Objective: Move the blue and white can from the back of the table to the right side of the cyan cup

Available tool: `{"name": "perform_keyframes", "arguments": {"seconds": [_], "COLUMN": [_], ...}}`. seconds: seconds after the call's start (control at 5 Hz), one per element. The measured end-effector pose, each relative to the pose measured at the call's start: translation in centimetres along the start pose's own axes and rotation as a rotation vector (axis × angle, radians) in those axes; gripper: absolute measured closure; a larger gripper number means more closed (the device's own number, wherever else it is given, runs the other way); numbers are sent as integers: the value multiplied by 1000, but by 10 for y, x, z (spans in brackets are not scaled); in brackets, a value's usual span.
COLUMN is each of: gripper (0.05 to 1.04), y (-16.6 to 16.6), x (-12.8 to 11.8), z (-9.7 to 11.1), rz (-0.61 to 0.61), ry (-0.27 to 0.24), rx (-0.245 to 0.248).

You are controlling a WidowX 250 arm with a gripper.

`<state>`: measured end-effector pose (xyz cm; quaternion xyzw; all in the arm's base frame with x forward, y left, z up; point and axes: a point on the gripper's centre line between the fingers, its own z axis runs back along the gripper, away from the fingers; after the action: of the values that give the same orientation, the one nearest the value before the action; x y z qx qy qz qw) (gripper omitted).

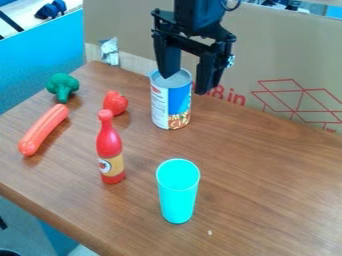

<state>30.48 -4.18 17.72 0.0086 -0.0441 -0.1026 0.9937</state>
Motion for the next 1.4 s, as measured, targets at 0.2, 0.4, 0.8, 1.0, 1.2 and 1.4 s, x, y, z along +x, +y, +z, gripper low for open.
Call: {"name": "perform_keyframes", "arguments": {"seconds": [0.2,0.4,0.8,1.0,1.2,1.4], "gripper": [83,83,83,83,83,82], "y": [0,15,47,67,77,78], "x": [0,7,43,61,74,80], "z": [-9,-11,-19,-32,-39,-51], "rz": [-2,10,30,11,49,76], "ry": [28,11,-7,45,27,49], "rx": [-2,4,14,-8,2,-9]}}
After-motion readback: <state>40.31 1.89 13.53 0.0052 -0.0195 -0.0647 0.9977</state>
